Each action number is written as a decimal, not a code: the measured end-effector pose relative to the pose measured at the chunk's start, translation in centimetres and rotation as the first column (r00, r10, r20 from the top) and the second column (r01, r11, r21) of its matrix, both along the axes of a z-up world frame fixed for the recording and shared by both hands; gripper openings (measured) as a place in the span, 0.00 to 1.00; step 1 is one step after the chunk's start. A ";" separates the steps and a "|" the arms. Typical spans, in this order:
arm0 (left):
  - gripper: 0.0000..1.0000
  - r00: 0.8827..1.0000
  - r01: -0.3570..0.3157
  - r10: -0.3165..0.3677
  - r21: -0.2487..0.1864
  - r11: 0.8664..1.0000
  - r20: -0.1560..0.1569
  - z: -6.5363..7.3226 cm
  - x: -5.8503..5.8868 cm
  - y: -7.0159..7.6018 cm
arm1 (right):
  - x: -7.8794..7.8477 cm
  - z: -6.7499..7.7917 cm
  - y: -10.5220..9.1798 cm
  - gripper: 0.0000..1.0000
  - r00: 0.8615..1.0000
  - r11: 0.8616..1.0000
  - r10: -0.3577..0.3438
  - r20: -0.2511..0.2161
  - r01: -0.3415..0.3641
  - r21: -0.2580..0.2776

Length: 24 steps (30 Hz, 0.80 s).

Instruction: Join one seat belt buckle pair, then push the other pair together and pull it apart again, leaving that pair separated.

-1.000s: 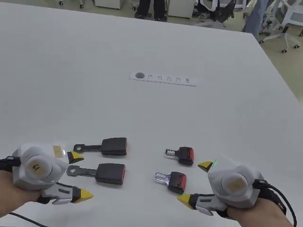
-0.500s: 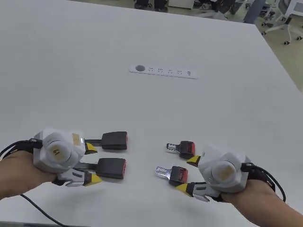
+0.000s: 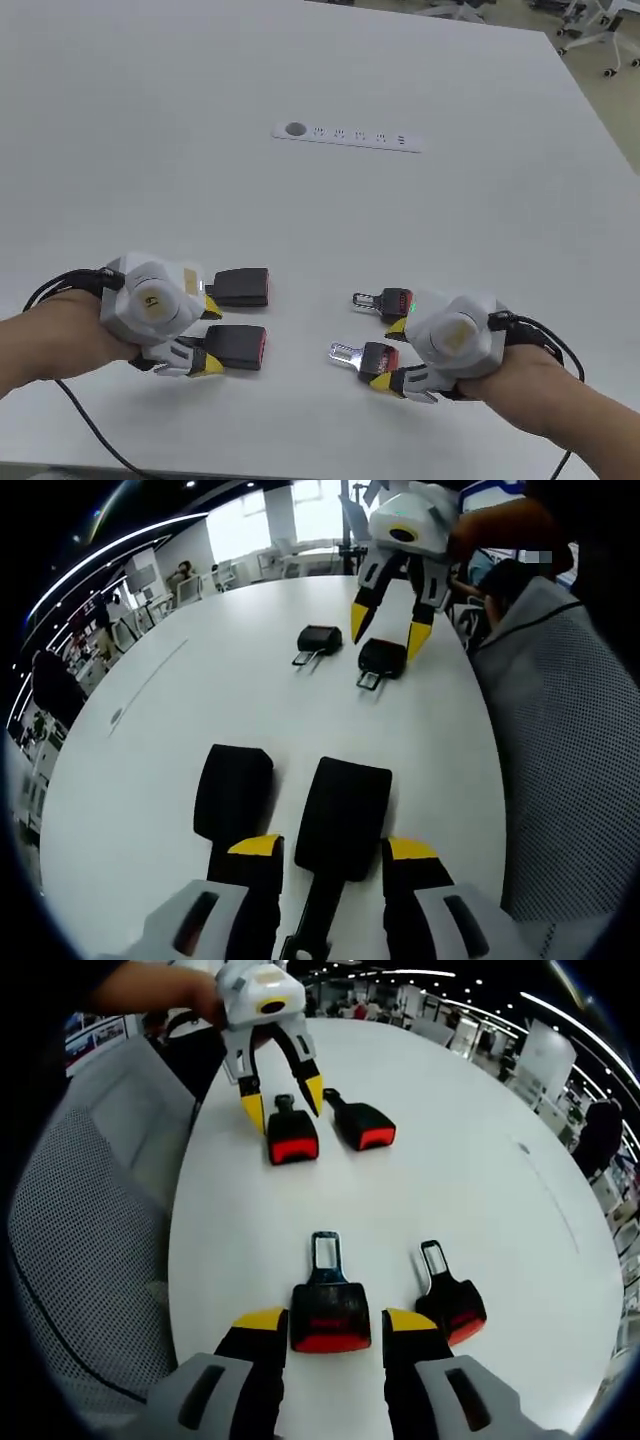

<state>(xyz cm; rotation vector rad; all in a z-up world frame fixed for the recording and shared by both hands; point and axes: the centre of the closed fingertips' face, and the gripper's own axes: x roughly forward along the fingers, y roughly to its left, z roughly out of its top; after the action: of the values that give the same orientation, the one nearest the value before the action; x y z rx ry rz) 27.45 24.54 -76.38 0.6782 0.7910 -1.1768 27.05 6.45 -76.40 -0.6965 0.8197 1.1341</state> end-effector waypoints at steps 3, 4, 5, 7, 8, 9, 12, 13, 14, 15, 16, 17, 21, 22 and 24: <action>0.38 1.000 0.015 -0.015 0.008 1.000 -0.008 -0.1 0.0 -0.1 | 0.0 0.0 0.0 0.35 1.000 1.000 0.019 -0.016 -0.019 -0.006; 0.38 1.000 0.024 -0.023 0.011 1.000 -0.012 -0.2 0.0 -0.2 | 0.0 -0.1 0.0 0.35 0.999 1.000 0.028 -0.023 -0.028 -0.011; 0.38 1.000 0.028 -0.027 0.014 1.000 -0.012 -0.3 0.0 -0.2 | -0.1 -0.1 0.0 0.35 0.999 0.999 0.032 -0.027 -0.032 -0.012; 0.37 0.999 0.039 -0.038 0.020 0.999 -0.014 -0.5 0.0 -0.2 | -0.2 -0.4 0.0 0.33 0.998 0.998 0.054 -0.046 -0.055 -0.017; 0.37 0.999 0.046 -0.046 0.023 0.999 -0.013 -0.6 0.0 -0.2 | -0.3 -0.6 -0.1 0.33 0.996 0.997 0.071 -0.053 -0.073 -0.027; 0.36 0.999 0.052 -0.051 0.027 0.998 -0.012 -0.7 0.0 -0.2 | -0.3 -0.8 -0.1 0.31 0.995 0.996 0.083 -0.060 -0.085 -0.033; 0.34 0.998 0.067 -0.066 0.036 0.997 -0.015 -1.0 0.0 -0.1 | -0.3 -1.0 -0.1 0.32 0.991 0.993 0.107 -0.077 -0.110 -0.043; 0.34 0.998 0.065 -0.064 0.036 0.997 -0.016 -1.0 0.1 -0.1 | -0.3 -1.0 0.0 0.31 0.990 0.992 0.116 -0.079 -0.120 -0.043; 0.34 0.998 0.068 -0.068 0.033 0.997 -0.019 -1.1 0.1 -0.1 | -0.4 -1.0 -0.1 0.31 0.989 0.990 0.128 -0.079 -0.132 -0.048; 0.34 0.997 0.070 -0.069 0.032 0.997 -0.021 -1.1 0.1 -0.1 | -0.4 -1.0 -0.1 0.31 0.986 0.987 0.145 -0.079 -0.150 -0.055; 0.34 0.997 0.071 -0.071 0.031 0.997 -0.023 -1.1 0.1 -0.1 | -0.4 -1.0 -0.1 0.32 0.985 0.986 0.152 -0.082 -0.157 -0.059; 0.34 0.997 0.074 -0.073 0.030 0.997 -0.024 -1.1 0.0 -0.2 | -0.5 -1.1 -0.1 0.32 0.983 0.983 0.165 -0.084 -0.171 -0.064; 0.34 0.994 0.107 -0.107 0.034 0.994 -0.010 -1.2 0.0 -0.2 | -0.6 -1.6 -0.2 0.32 0.975 0.974 0.204 -0.090 -0.212 -0.083; 0.34 0.994 0.113 -0.113 0.038 0.993 -0.007 -1.2 0.0 -0.2 | -0.6 -1.7 -0.2 0.33 0.972 0.970 0.217 -0.089 -0.225 -0.089; 0.34 0.992 0.128 -0.128 0.048 0.991 -0.003 -1.2 0.1 -0.1 | -0.5 -1.7 -0.2 0.33 0.970 0.969 0.226 -0.090 -0.233 -0.084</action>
<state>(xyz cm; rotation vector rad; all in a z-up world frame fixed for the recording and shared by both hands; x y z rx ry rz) 27.53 24.43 -77.59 0.7779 0.7866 -1.2774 26.52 6.29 -78.09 -0.8452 0.8806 1.3454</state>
